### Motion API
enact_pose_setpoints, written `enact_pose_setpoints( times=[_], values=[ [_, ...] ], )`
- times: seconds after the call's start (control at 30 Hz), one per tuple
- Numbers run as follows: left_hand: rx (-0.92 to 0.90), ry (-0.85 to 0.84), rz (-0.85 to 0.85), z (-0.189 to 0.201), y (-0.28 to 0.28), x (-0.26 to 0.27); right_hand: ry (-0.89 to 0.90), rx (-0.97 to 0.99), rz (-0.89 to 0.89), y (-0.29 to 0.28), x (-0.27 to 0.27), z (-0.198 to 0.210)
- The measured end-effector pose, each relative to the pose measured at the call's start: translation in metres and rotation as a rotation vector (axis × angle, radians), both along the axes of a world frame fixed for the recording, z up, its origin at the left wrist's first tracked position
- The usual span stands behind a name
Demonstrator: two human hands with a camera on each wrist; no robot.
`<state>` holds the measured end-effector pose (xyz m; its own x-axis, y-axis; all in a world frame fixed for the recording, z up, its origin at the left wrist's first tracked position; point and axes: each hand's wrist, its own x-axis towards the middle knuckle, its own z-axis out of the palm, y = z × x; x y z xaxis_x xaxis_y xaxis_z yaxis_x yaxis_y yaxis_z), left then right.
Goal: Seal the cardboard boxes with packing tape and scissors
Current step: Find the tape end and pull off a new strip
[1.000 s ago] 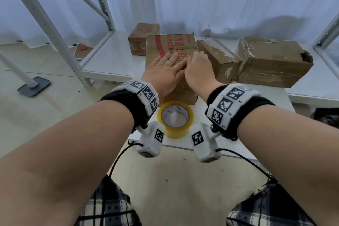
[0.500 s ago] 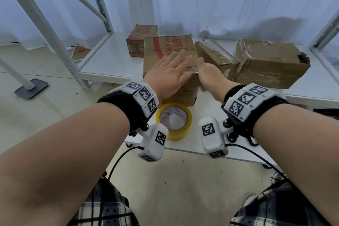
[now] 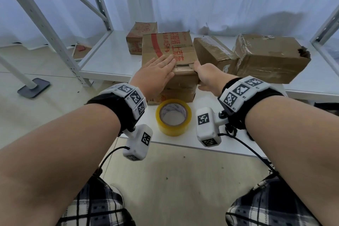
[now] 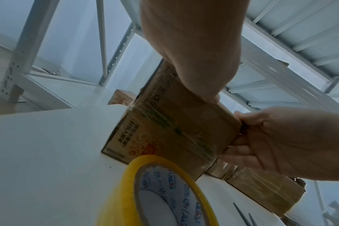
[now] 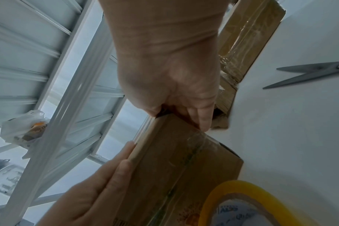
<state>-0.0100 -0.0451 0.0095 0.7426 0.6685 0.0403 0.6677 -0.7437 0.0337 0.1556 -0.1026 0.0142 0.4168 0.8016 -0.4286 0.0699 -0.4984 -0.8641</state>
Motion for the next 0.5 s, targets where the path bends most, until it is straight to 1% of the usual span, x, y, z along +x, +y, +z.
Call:
enact_pose_setpoints(
  times=[0.07,0.13,0.23,0.27,0.33,0.37,0.43,0.5],
  values=[
    [0.004,-0.007,0.018,0.002,0.001,-0.008,-0.08,-0.031,0.025,-0.003,0.001,0.002],
    [0.035,0.013,0.034,0.005,0.002,-0.017,-0.212,-0.051,0.056,-0.006,0.001,0.003],
    [0.068,0.031,0.084,0.005,0.003,-0.024,-0.429,0.039,0.057,-0.011,0.0,0.002],
    [0.051,0.002,0.101,0.004,0.003,-0.023,-0.537,0.092,0.064,-0.012,0.0,0.002],
    [-0.01,-0.103,0.11,0.004,0.002,-0.021,-0.749,0.182,0.133,-0.013,-0.003,0.001],
    [-0.028,-0.152,0.105,0.005,0.003,-0.019,-0.813,0.21,0.18,-0.013,-0.003,0.001],
    [-0.038,-0.209,0.108,0.006,0.005,-0.016,-0.822,0.225,0.231,-0.009,-0.001,-0.001],
    [-0.049,-0.217,0.128,0.008,0.008,-0.014,-0.736,0.212,0.191,-0.005,0.002,-0.003]
  ],
)
